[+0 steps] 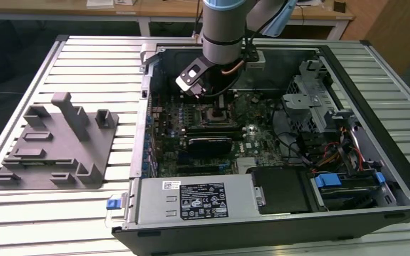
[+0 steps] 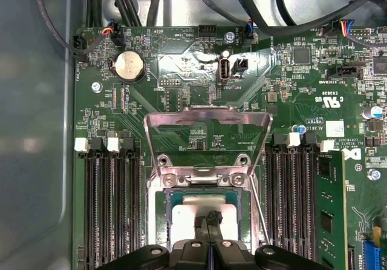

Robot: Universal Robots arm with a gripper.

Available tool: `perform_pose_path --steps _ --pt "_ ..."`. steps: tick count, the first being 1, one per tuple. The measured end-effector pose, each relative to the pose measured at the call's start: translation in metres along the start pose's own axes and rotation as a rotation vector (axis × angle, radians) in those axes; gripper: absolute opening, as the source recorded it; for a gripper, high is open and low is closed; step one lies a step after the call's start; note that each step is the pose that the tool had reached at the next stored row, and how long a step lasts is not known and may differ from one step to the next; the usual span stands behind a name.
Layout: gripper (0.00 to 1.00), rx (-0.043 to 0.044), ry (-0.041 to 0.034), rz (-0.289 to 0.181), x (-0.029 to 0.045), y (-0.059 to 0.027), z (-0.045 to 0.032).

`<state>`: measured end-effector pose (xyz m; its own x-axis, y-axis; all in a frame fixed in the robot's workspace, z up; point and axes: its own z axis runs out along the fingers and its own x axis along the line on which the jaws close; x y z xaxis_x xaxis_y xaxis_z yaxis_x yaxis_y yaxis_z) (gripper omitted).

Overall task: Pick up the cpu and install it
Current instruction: 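Place the cpu into insertion slot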

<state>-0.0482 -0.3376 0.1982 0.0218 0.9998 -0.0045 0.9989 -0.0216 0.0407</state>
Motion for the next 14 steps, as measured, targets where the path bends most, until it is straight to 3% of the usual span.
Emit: perform_pose_path --steps 8,14 --pt "0.11 -0.0011 0.0018 0.0 0.0003 0.0002 -0.0009" --pt "0.11 -0.0003 0.0006 0.0 0.0001 0.0005 -0.0113"
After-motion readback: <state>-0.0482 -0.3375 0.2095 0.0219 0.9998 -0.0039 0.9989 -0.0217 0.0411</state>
